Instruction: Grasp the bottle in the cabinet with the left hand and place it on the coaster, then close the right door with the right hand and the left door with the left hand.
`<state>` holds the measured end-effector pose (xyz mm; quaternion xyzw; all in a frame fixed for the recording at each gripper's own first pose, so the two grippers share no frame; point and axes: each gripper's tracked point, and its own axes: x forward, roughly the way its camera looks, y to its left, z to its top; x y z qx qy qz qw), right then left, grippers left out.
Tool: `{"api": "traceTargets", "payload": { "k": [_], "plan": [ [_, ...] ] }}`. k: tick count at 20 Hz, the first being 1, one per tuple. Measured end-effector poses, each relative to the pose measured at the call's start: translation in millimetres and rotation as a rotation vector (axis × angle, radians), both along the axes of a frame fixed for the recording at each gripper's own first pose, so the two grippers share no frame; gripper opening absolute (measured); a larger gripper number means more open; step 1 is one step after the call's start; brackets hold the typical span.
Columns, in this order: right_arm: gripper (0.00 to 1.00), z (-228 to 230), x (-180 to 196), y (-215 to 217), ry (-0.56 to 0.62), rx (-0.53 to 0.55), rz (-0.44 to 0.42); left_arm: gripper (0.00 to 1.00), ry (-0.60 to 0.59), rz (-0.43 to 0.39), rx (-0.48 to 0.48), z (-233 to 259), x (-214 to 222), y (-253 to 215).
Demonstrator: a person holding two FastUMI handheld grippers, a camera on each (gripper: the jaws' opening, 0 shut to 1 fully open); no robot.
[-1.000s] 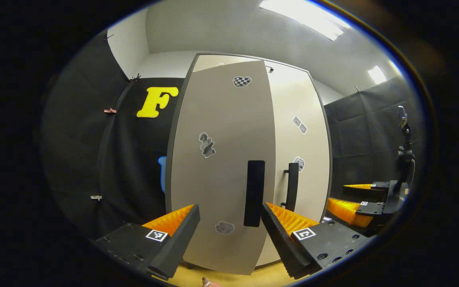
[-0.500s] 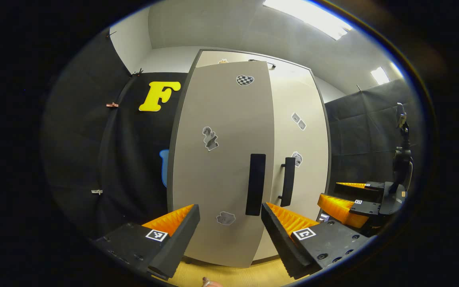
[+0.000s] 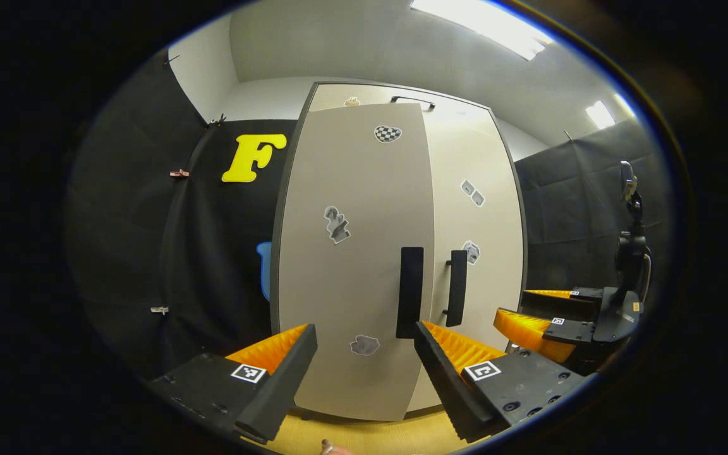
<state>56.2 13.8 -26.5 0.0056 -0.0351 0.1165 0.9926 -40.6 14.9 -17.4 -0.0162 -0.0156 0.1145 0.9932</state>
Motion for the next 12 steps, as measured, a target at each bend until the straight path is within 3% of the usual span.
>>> {"api": "traceTargets", "payload": {
  "k": [6,12],
  "plan": [
    [0.98,4.9,0.7,-6.5,-0.027,-0.007,-0.022,0.98,0.009,-0.013,0.008,-0.2,6.8,-4.0],
    [0.98,6.8,10.9,10.3,-0.023,0.017,0.02,0.98,0.025,0.011,0.016,-1.6,10.5,5.6]
  ]
}}
